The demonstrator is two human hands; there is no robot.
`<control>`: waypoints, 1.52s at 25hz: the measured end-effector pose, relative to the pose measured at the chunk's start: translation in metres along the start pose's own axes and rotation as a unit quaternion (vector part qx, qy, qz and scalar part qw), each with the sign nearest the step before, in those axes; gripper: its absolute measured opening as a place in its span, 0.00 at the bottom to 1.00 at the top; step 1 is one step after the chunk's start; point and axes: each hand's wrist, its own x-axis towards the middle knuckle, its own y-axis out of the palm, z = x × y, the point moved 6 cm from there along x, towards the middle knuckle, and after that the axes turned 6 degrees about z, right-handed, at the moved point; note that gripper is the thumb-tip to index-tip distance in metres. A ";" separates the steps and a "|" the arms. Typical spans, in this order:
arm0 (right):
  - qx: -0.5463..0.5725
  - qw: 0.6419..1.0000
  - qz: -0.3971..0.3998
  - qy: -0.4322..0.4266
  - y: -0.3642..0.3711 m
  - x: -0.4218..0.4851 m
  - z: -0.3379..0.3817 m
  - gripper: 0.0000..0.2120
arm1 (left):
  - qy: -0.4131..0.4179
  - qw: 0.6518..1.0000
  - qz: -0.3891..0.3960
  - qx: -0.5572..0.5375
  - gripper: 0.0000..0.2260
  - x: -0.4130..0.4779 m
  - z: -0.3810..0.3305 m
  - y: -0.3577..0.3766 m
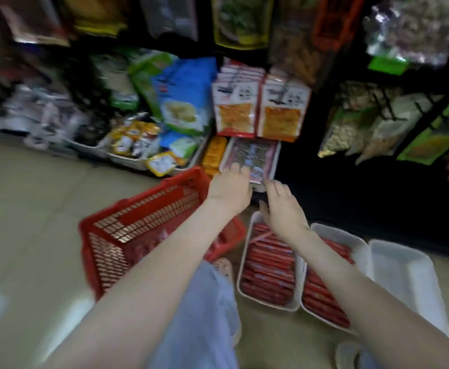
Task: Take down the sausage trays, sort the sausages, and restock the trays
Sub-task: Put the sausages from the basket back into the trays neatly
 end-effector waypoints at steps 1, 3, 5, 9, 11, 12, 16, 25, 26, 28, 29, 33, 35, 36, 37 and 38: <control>0.006 0.999 -0.006 -0.035 -0.005 0.013 0.033 0.24 | -0.030 0.999 -0.022 -0.006 0.17 -0.017 0.039 -0.015; 0.028 0.995 0.004 -0.091 -0.005 0.034 0.085 0.24 | -0.098 0.994 -0.046 -0.021 0.18 -0.054 0.109 -0.020; 0.026 0.987 0.037 -0.152 0.009 0.052 0.129 0.25 | -0.196 0.979 -0.029 -0.042 0.18 -0.098 0.175 0.011; -0.023 0.957 0.132 -0.257 0.082 0.083 0.183 0.29 | -0.372 0.916 0.099 -0.114 0.21 -0.170 0.250 0.144; -0.064 0.937 0.173 -0.297 0.133 0.095 0.190 0.31 | -0.388 0.897 0.153 -0.145 0.24 -0.177 0.261 0.208; -0.080 0.927 0.185 -0.316 0.159 0.101 0.191 0.33 | -0.386 0.892 0.170 -0.162 0.26 -0.174 0.264 0.237; -0.110 0.899 0.241 -0.349 0.267 0.120 0.177 0.49 | -0.400 0.864 0.239 -0.193 0.29 -0.149 0.285 0.337; -0.153 0.869 0.279 -0.380 0.434 0.124 0.167 0.34 | -0.408 0.853 0.267 -0.186 0.29 -0.110 0.343 0.434; -0.156 0.867 0.283 -0.378 0.442 0.124 0.169 0.32 | -0.405 0.854 0.257 -0.200 0.30 -0.110 0.347 0.438; -0.162 0.865 0.283 -0.381 0.450 0.123 0.170 0.31 | -0.401 0.859 0.224 -0.226 0.30 -0.108 0.354 0.442; -0.164 0.865 0.280 -0.382 0.451 0.122 0.170 0.31 | -0.404 0.859 0.209 -0.235 0.31 -0.107 0.357 0.442; -0.162 0.872 0.257 -0.385 0.449 0.120 0.172 0.27 | -0.438 0.839 0.218 -0.237 0.34 -0.100 0.360 0.434; -0.164 0.875 0.254 -0.379 0.449 0.118 0.172 0.27 | -0.443 0.840 0.249 -0.191 0.33 -0.101 0.355 0.427; -0.169 0.875 0.253 -0.377 0.450 0.117 0.172 0.27 | -0.441 0.843 0.260 -0.163 0.33 -0.103 0.352 0.424; -0.179 0.873 0.254 -0.375 0.451 0.116 0.172 0.27 | -0.436 0.848 0.268 -0.138 0.32 -0.106 0.350 0.422; -0.191 0.871 0.252 -0.376 0.452 0.116 0.172 0.27 | -0.426 0.851 0.279 -0.127 0.31 -0.108 0.348 0.421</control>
